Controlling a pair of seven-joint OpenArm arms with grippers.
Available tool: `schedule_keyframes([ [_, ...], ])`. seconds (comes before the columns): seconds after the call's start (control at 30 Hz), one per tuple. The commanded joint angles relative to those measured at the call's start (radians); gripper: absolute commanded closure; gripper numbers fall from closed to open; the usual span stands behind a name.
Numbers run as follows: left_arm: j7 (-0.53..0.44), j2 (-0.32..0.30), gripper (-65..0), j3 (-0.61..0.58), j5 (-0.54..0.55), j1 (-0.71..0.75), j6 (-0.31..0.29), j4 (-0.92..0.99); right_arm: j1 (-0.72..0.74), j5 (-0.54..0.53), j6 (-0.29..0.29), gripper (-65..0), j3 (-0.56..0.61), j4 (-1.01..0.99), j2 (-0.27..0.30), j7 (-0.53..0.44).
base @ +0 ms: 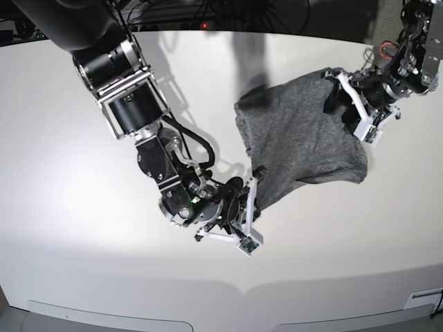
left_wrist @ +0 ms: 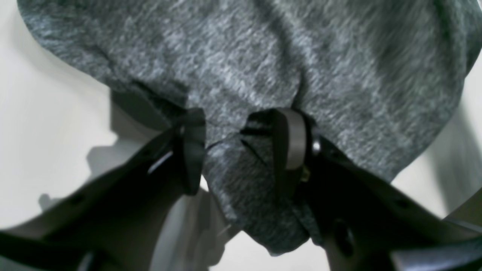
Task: Fold the T-shirt properly
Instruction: 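Stretch the bundle between both grippers and flatten it, then release the bundle and withdraw both grippers away from it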
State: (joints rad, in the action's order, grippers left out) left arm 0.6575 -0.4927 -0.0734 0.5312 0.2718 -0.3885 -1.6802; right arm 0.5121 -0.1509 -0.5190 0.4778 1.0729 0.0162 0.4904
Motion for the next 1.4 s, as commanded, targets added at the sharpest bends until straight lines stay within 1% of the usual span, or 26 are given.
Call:
schedule_keyframes([
  [0.0,-0.015,-0.012,-27.9,0.007,0.007,0.002,-0.001,-0.017,0.034,0.006,0.018,0.0,-0.006,0.013,-0.008,-0.043],
  [0.1,-0.016,-0.012,-27.9,0.007,0.007,0.013,-0.001,-0.017,0.034,0.045,0.036,0.0,-0.006,0.013,-0.013,-0.087],
  [0.2,-0.015,-0.012,-27.9,0.007,0.007,0.013,-0.001,-0.017,0.034,0.085,0.045,0.0,-0.006,0.013,-0.023,-0.092],
  [0.3,-0.020,-0.012,-27.9,0.007,0.007,0.013,-0.001,-0.017,0.034,0.089,0.045,0.0,-0.006,0.013,-0.031,-0.094],
  [0.33,-0.020,-0.012,-27.9,0.007,0.007,0.013,0.000,-0.017,0.034,0.089,0.045,-5.8,-0.006,0.013,-0.033,-0.095],
  [0.4,-0.023,-0.012,-27.9,0.007,0.007,0.013,0.000,-0.017,0.034,0.089,0.045,-23.3,-0.006,0.013,-0.039,-0.106],
  [0.43,-0.024,-0.012,-27.9,0.007,0.007,0.013,0.000,-0.017,0.034,0.089,0.045,-29.9,-0.006,0.013,-0.039,-0.115],
  [0.47,-0.031,-0.012,-27.9,0.007,0.007,0.013,-0.001,-0.017,0.034,0.089,0.045,-34.5,-0.006,0.013,-0.039,-0.124],
  [0.5,-0.035,-0.012,-27.9,0.007,0.007,0.013,0.000,-0.017,0.037,0.089,0.045,-36.7,-0.006,0.013,-0.038,-0.133],
  [0.53,-0.041,-0.012,-27.9,0.008,0.007,0.013,-0.001,-0.017,0.040,0.089,0.045,-36.8,-0.006,0.013,-0.038,-0.133],
  [0.67,-0.061,-0.012,-27.9,0.008,0.007,0.008,0.002,-0.017,0.050,0.088,0.048,-36.7,-0.007,0.014,-0.038,-0.119],
  [0.73,-0.082,-0.012,-27.9,0.016,0.006,0.008,0.030,-0.018,0.050,0.088,0.048,-36.6,-0.014,0.026,-0.038,-0.077],
  [0.8,-0.100,-0.012,-27.9,0.041,0.008,0.008,0.045,-0.018,0.050,0.088,0.048,-36.6,-0.029,0.044,-0.038,-0.027],
  [0.87,-0.105,-0.012,-27.9,0.082,0.010,0.008,0.047,-0.025,0.050,0.088,0.048,-36.6,-0.063,0.068,-0.038,0.030],
  [1.0,-0.106,-0.012,-27.9,0.191,0.077,0.008,0.068,-0.049,0.047,0.089,0.047,-36.3,-0.179,0.121,-0.038,0.185],
  [1.07,-0.106,-0.012,-27.1,0.248,0.104,0.008,0.067,-0.059,0.038,0.093,0.031,-31.9,-0.253,0.149,-0.038,0.238],
  [1.13,-0.110,-0.012,-22.2,0.298,0.116,0.008,0.067,-0.063,0.016,0.087,-0.018,-24.8,-0.327,0.187,-0.031,0.275],
  [1.27,-0.108,-0.012,-11.0,0.348,0.131,0.014,0.066,-0.063,-0.056,-0.081,-0.082,-16.8,-0.431,0.285,0.037,0.370],
  [1.3,-0.108,-0.013,-7.3,0.349,0.130,0.014,0.066,-0.063,-0.081,-0.115,-0.097,-13.8,-0.451,0.315,0.056,0.393],
  [1.33,-0.109,-0.012,-2.5,0.349,0.126,0.014,0.066,-0.063,-0.108,-0.145,-0.112,-9.4,-0.469,0.347,0.077,0.419],
  [1.37,-0.109,-0.012,0.0,0.349,0.123,0.014,0.066,-0.063,-0.137,-0.174,-0.121,-4.1,-0.486,0.382,0.097,0.450],
])
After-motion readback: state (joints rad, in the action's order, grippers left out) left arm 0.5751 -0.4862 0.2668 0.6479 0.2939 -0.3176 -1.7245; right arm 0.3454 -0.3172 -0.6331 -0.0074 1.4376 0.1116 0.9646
